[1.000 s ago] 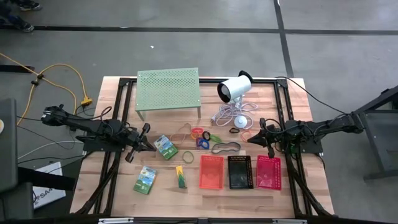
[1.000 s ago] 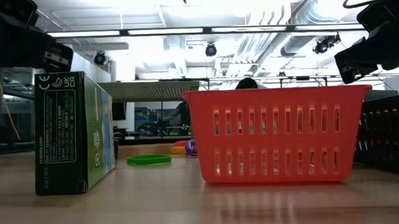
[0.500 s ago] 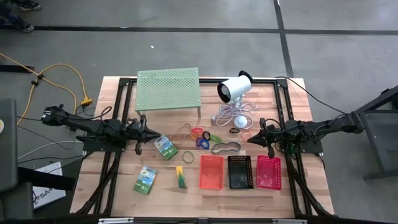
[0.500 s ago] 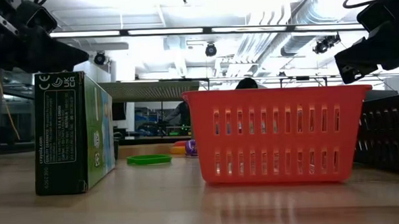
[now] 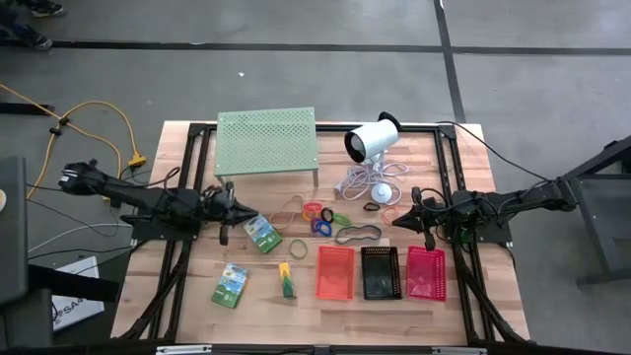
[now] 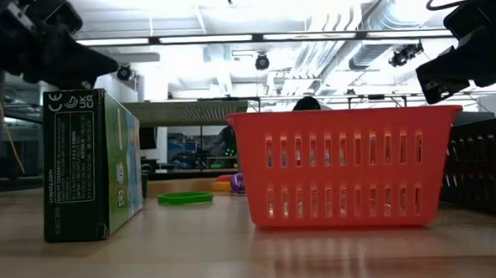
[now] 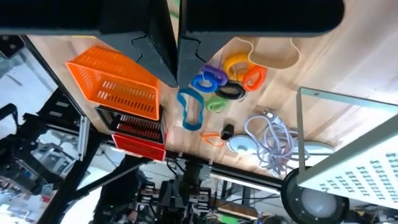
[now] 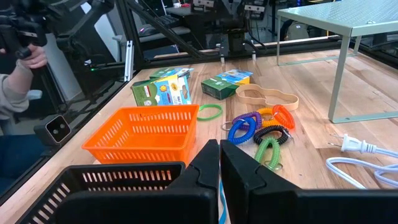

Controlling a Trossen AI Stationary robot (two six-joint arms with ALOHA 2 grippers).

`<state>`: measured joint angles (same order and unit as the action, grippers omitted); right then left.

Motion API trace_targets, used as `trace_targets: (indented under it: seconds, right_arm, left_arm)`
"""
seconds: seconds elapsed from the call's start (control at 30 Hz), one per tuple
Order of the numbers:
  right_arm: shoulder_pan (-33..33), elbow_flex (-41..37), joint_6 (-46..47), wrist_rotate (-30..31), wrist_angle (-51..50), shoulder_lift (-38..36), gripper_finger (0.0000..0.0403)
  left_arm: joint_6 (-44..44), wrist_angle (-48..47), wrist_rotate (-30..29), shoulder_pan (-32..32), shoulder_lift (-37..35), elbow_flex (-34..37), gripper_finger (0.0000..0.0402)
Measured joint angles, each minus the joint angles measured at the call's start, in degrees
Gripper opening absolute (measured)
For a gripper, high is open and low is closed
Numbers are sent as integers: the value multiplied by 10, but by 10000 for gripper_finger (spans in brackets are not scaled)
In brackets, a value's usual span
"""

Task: Pick & Place Office Desk Supplies
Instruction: Put the brown rubber band into the red basket

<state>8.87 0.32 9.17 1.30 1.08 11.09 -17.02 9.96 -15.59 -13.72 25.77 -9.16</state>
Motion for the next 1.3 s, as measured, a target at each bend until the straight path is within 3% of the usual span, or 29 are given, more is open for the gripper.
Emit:
trace_targets:
  seconds: [0.53, 0.93, 1.13, 1.3]
  right_arm:
    - [0, 0, 0, 0, 0, 0, 3]
    - [0, 0, 0, 0, 0, 0, 3]
    - [0, 0, 0, 0, 0, 0, 3]
    - [0, 0, 0, 0, 0, 0, 3]
  left_arm:
    - [-6, -46, -18, 0, 258, -214, 0]
    - [-128, -264, -72, 3, 436, -438, 0]
    - [-234, -409, -72, 17, 505, -535, 0]
    - [-254, -472, -71, 32, 540, -593, 0]
